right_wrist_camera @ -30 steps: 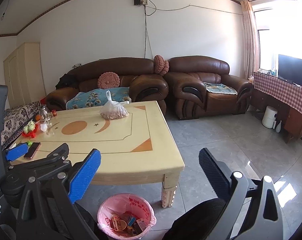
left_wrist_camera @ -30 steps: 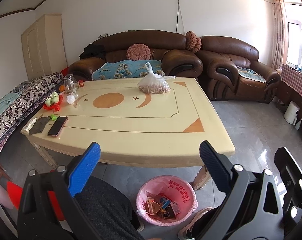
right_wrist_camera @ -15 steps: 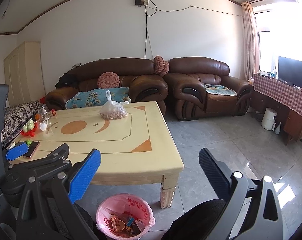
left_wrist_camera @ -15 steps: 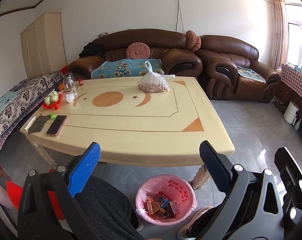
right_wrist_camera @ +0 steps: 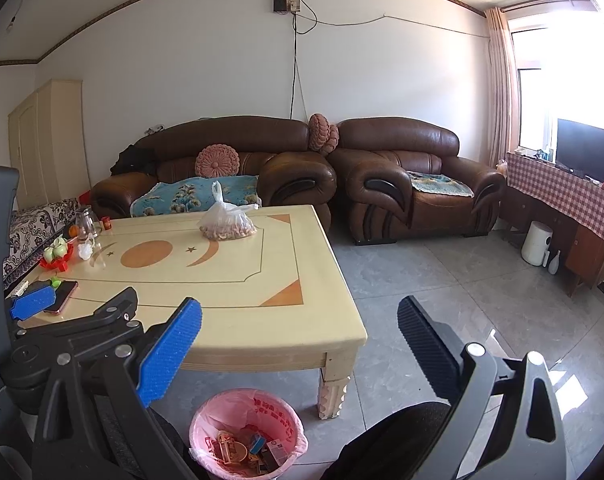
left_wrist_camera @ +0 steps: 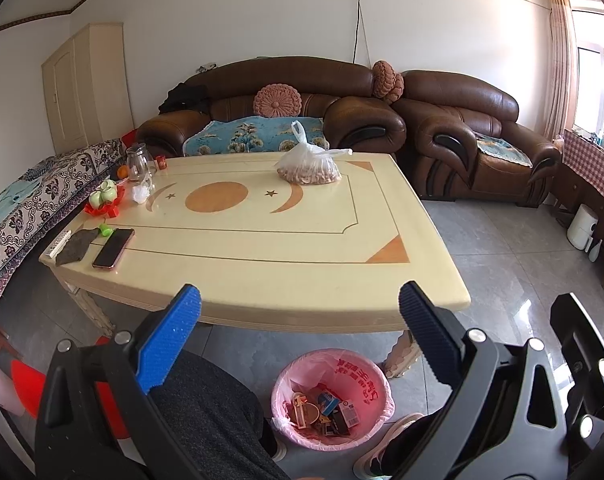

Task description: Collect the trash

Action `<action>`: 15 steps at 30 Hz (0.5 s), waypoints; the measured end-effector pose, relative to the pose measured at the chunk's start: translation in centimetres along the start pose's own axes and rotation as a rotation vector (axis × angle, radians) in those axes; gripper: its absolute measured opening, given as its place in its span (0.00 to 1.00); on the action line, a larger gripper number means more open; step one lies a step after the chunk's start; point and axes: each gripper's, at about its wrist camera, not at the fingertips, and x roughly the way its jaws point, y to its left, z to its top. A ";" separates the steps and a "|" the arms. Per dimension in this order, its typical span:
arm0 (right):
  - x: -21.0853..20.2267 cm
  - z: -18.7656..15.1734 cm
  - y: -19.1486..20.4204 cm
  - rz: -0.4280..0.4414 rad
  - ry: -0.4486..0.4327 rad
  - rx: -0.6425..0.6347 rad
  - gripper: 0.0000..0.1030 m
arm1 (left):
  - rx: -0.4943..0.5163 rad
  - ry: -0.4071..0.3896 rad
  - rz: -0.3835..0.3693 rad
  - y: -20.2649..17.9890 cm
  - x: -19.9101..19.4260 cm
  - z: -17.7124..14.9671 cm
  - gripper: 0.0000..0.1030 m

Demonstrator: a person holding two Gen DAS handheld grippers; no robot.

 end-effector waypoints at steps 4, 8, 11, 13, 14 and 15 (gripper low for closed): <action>0.0 0.1 0.0 0.000 -0.004 -0.002 0.93 | 0.000 -0.003 -0.001 0.0 0.0 0.0 0.94; 0.2 0.3 -0.1 0.001 -0.009 -0.003 0.93 | 0.000 -0.004 0.001 0.0 0.0 0.0 0.94; 0.2 0.2 -0.1 0.002 -0.008 -0.005 0.93 | 0.004 -0.005 0.006 0.0 0.0 0.0 0.94; 0.1 0.2 0.0 0.000 -0.008 -0.006 0.93 | 0.006 -0.003 0.005 -0.1 0.1 0.0 0.94; 0.1 0.3 0.0 0.000 -0.008 -0.006 0.93 | 0.007 -0.003 0.006 -0.1 0.1 0.0 0.94; 0.1 0.2 0.0 -0.001 -0.008 -0.007 0.93 | 0.008 -0.003 0.006 -0.1 0.1 0.0 0.94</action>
